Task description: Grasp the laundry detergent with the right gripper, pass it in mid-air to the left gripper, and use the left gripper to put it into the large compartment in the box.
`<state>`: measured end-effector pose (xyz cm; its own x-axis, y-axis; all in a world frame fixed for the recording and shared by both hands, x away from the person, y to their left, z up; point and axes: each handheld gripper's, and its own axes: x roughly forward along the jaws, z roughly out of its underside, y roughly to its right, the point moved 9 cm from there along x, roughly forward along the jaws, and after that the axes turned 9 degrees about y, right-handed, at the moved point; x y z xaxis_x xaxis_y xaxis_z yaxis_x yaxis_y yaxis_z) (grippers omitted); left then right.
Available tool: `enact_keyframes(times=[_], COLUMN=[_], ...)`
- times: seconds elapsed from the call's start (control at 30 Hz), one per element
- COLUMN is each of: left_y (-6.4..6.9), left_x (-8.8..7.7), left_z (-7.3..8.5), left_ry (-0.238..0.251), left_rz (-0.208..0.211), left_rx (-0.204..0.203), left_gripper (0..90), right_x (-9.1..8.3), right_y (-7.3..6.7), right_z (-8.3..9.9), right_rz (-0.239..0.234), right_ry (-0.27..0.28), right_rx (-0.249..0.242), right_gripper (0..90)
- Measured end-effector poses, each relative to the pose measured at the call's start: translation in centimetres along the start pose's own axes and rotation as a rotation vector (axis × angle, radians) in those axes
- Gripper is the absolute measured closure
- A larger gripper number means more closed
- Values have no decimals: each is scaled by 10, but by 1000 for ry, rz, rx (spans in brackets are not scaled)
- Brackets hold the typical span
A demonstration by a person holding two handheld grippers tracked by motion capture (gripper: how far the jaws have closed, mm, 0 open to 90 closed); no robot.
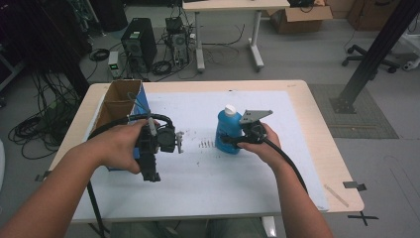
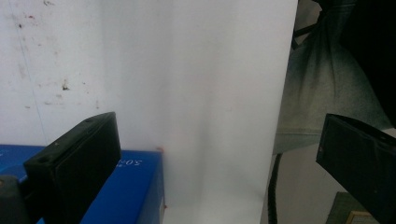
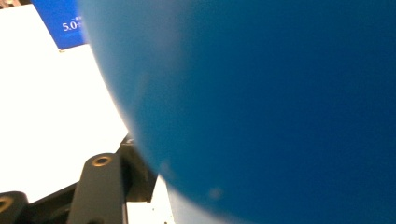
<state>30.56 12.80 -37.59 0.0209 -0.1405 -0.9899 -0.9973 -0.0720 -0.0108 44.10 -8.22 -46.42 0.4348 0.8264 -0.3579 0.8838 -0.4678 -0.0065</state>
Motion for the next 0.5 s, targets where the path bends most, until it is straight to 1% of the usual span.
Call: enact_keyframes(times=[0.03, 0.33, 0.5], left_y=[0, 0, 0], left_x=[0, 0, -2], left_z=[-1, -2, -4], left_ry=[2, -3, -1], left_rz=[0, -1, -4], left_rx=[0, 0, 2], left_gripper=[2, 2, 2], right_x=[0, -1, -1], right_y=[1, 2, 2], right_z=[0, 1, 1], right_rz=[5, -7, -7], right_ry=[8, 32, 34], right_rx=[1, -4, 4], right_gripper=[420, 448, 455])
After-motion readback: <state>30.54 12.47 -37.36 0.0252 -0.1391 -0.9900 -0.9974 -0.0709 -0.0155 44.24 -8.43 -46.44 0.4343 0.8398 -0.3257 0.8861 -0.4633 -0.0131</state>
